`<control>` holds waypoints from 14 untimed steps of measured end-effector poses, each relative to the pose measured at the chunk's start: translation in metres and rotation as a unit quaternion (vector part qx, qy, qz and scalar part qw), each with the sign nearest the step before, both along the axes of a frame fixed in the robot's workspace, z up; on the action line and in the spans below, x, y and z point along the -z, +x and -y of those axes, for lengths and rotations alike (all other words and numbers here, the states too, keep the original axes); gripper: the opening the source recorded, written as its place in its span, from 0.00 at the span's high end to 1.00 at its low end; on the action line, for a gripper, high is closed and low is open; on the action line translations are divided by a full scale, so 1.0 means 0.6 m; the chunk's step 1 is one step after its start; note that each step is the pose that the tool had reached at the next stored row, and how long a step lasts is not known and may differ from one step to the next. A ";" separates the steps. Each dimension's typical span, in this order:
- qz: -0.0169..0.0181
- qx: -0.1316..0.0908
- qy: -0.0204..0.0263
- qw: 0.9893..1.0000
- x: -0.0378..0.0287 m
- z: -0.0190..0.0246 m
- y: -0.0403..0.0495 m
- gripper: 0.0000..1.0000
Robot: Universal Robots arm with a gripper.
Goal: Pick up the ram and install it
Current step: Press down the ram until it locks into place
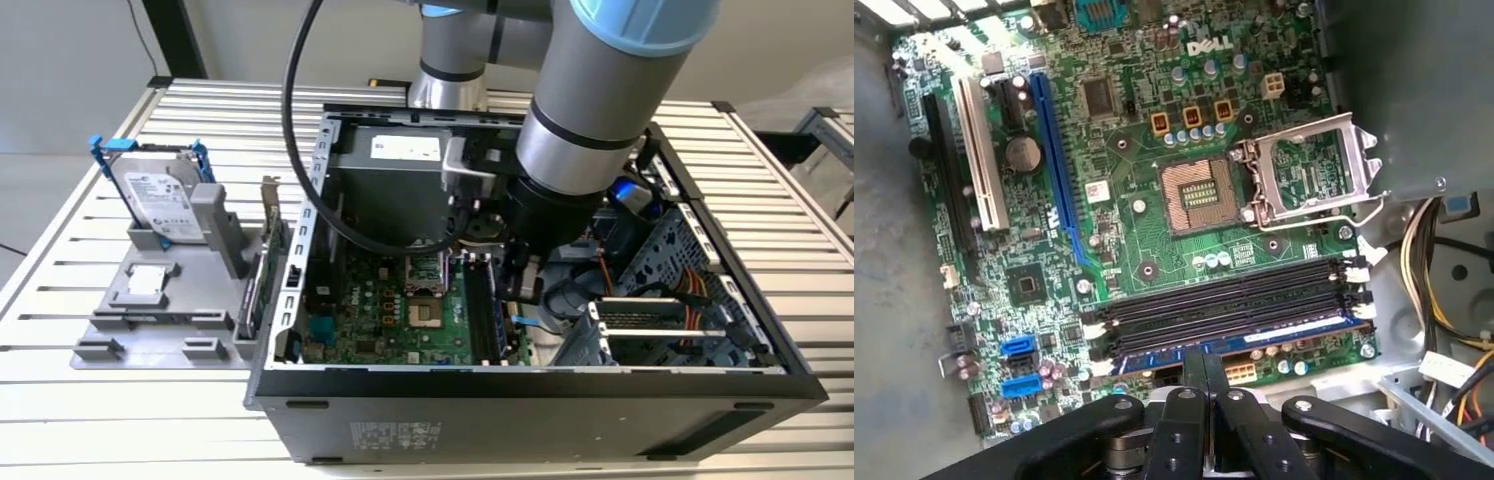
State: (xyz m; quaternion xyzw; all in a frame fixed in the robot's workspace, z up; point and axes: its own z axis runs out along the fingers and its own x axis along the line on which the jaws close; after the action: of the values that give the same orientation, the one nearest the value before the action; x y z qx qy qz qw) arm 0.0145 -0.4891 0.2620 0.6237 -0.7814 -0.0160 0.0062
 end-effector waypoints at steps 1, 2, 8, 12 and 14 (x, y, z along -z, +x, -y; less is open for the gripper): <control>0.000 -0.004 0.000 1.000 0.000 -0.0002 0.000 1.00; 0.000 -0.008 0.000 1.000 0.000 -0.0003 0.000 1.00; 0.000 -0.039 0.000 0.999 0.001 -0.0009 0.000 1.00; 0.000 -0.054 0.000 0.999 0.002 -0.0017 0.000 1.00; 0.000 -0.062 0.000 0.998 0.003 -0.0021 0.000 1.00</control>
State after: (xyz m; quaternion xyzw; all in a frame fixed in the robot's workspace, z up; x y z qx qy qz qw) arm 0.0146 -0.4879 0.2604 0.6707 -0.7416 -0.0153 0.0068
